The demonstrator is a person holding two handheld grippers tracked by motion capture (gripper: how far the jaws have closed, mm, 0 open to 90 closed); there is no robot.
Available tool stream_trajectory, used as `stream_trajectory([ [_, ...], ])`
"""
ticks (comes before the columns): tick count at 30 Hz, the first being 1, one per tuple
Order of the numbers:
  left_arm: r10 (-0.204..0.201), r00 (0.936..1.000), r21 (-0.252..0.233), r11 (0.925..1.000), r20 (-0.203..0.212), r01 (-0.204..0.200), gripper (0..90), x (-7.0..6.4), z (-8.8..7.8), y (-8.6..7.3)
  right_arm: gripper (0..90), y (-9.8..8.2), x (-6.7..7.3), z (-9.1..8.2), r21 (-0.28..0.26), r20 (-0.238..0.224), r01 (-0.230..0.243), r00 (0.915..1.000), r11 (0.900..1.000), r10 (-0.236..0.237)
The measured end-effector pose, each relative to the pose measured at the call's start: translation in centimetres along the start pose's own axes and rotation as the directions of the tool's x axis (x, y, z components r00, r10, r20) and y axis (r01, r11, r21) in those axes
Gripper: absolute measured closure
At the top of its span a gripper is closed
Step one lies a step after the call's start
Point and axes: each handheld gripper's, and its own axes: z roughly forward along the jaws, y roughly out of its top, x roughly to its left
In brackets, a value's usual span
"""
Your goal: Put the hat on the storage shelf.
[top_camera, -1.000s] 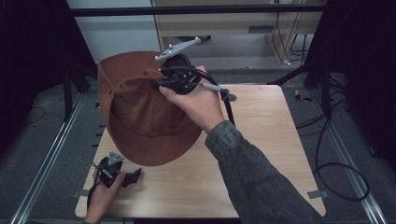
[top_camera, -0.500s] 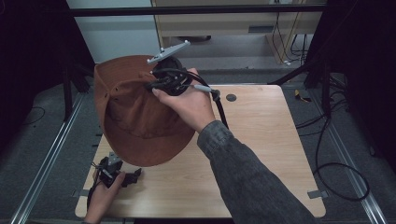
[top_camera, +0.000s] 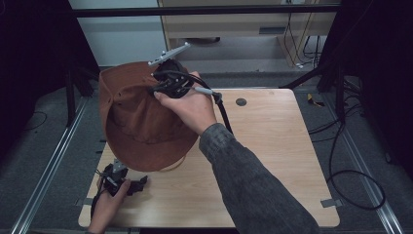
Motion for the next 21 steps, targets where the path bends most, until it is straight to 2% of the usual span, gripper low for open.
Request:
stream_trajectory([
  [14, -0.001, 1.0, -0.001, 1.0, -0.002, 0.001, 0.0, 0.0, 0.0, 0.0, 89.3, -0.3, -0.1, 1.6, 0.02, -0.008, -0.018, 0.9998, 1.0, 0.018],
  [21, -0.001, 1.0, -0.002, 1.0, -0.001, 0.001, 0.0, 0.0, 0.0, 0.0, 89.2, -1.0, -0.4, 2.2, 0.045, 0.004, -0.022, 0.9998, 0.999, 0.021],
])
